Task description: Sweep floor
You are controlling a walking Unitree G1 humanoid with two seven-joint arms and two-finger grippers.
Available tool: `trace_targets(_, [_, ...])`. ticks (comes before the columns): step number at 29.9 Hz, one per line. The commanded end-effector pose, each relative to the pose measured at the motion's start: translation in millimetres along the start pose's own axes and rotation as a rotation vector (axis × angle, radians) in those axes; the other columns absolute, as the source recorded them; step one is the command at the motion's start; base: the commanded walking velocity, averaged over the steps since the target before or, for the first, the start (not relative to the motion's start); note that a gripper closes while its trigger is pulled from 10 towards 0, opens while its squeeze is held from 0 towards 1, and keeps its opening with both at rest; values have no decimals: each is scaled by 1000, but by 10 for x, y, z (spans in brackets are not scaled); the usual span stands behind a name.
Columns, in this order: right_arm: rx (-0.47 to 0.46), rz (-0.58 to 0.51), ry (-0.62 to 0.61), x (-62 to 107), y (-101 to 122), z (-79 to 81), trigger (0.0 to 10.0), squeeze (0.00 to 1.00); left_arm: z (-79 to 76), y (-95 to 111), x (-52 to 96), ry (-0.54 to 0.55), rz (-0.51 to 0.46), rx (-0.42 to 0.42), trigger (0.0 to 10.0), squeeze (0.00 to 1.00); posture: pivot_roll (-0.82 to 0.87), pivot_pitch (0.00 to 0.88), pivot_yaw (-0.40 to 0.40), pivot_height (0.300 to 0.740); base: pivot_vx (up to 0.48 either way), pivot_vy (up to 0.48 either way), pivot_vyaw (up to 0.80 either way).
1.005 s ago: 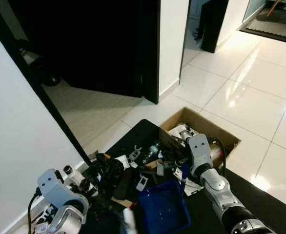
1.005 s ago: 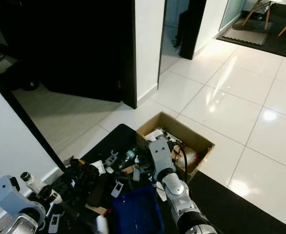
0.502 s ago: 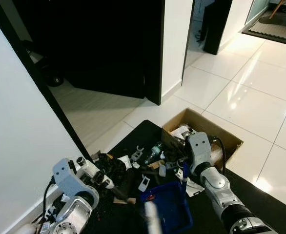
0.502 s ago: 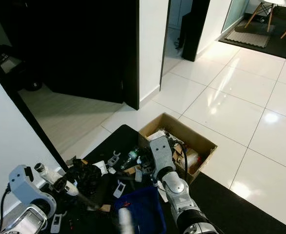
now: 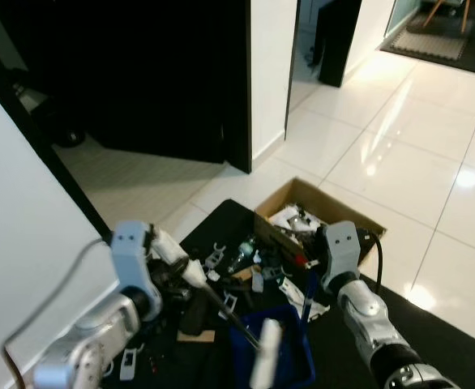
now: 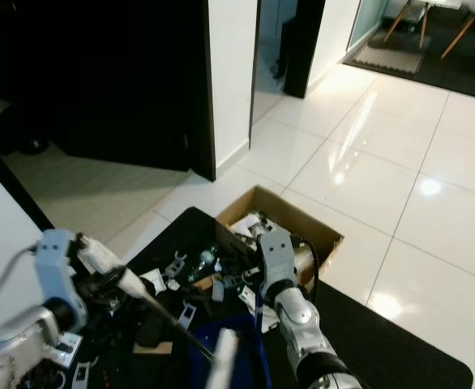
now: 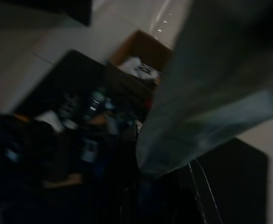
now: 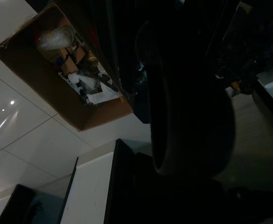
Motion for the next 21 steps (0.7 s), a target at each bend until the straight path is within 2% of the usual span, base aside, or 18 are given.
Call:
trace_targets(1, [-35, 11, 17, 40, -60, 77, 10000, 0, 51, 237, 99, 21, -85, -78, 10000, 0, 159, 224, 57, 740, 0, 0, 0])
trace_targets(5, [-40, 9, 20, 39, -57, 91, 10000, 0, 120, 228, 132, 41, -77, -123, 10000, 0, 159, 228, 56, 740, 0, 0, 0])
trace_targets(7, [-42, 10, 24, 41, -59, 106, 10000, 0, 213, 53, 135, 63, -39, -130, 10000, 0, 159, 232, 53, 740, 0, 0, 0])
trace_targets(12, [-44, 10, 27, 42, -61, 110, 10000, 0, 296, -149, 122, 86, 6, -121, 10000, 0, 156, 234, 50, 740, 0, 0, 0])
trace_targets(13, [-42, 9, 27, 42, -58, 103, 10000, 0, 457, -485, 104, 155, 66, -93, 10000, 0, 144, 238, 47, 740, 0, 0, 0])
trace_targets(15, [-41, 8, 25, 44, -58, 89, 10000, 0, 553, -698, 107, 210, 106, -113, 10000, 0, 142, 239, 47, 740, 0, 0, 0])
trace_targets(17, [-41, 8, 25, 44, -58, 89, 10000, 0, 553, -698, 107, 210, 106, -113, 10000, 0, 142, 239, 47, 740, 0, 0, 0])
trace_targets(21, [-38, 9, 21, 57, -73, 64, 10000, 0, 603, -824, 135, 243, 115, -148, 10000, 0, 139, 244, 44, 740, 0, 0, 0])
Point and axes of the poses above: a point about 5 cm out from each wrist's last joint towards the gripper, its own x axis pointing back from the gripper into the wrist, its own y axis along the axis of the wrist's last joint, z = x × y, the point moved 2 cm from there along -x, pointing out of the wrist towards the gripper, and after that the axes turned 15 degrees about x, right-handed, at the moved point
